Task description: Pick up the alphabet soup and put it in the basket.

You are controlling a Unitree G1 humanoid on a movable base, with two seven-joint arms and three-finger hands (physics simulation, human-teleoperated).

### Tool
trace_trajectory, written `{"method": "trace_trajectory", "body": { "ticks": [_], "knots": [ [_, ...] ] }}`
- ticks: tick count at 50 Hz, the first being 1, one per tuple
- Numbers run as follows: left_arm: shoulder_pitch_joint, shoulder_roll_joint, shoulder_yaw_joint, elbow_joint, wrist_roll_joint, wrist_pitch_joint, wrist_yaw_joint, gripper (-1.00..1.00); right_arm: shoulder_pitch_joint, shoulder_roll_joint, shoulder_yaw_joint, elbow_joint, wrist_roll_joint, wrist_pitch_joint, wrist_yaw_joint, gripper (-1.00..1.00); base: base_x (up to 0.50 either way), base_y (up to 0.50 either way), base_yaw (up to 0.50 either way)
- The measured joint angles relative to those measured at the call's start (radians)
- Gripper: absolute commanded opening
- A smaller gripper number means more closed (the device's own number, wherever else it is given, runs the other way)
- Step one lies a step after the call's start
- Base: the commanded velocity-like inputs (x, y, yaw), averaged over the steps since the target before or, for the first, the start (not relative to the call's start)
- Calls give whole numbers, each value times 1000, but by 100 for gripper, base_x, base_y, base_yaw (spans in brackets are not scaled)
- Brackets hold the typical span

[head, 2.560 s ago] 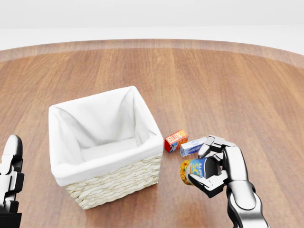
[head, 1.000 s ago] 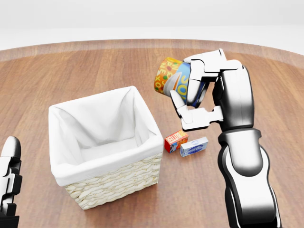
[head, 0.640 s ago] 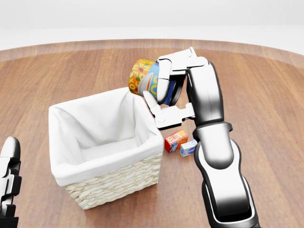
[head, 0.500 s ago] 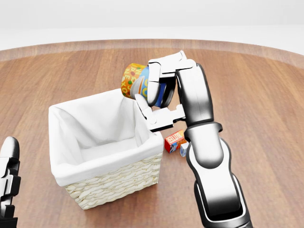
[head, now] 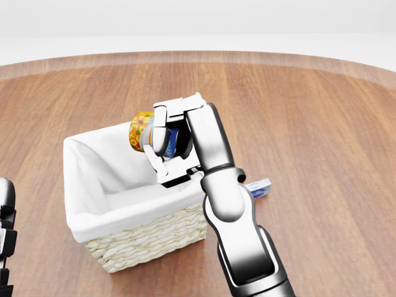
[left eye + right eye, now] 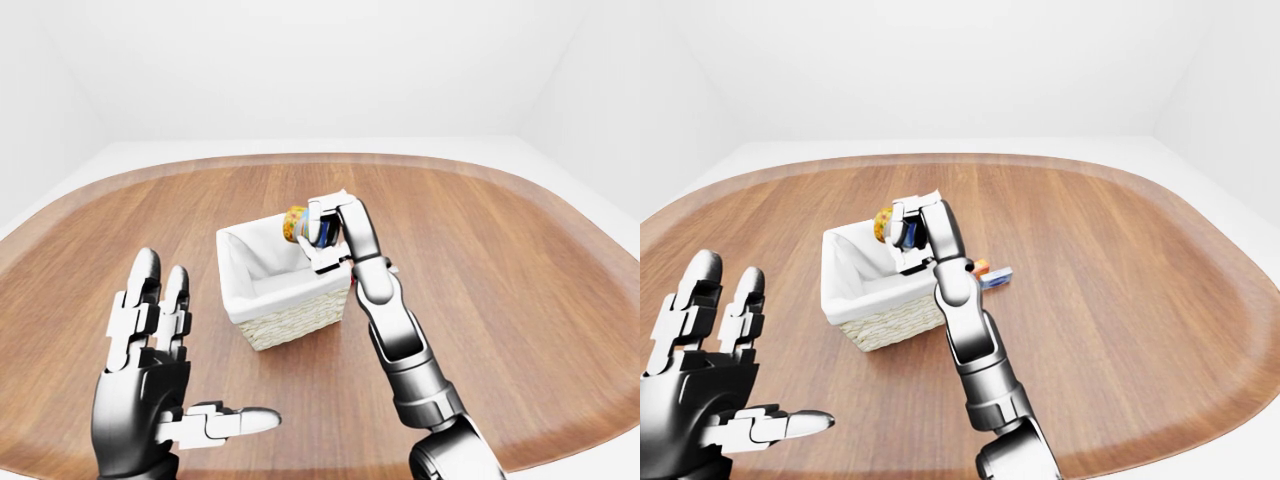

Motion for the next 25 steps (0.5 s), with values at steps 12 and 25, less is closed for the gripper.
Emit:
{"method": "trace_trajectory", "body": {
  "ticks": [12,25],
  "knots": [
    [1,-20,19,-9,-8,8,-24,100,-33,29,7,94,-32,0,-20,-100,0,0,0],
    [7,-35,35,-20,-17,10,-45,100,-56,56,16,166,-55,0,-39,-100,0,0,0]
  ]
}}
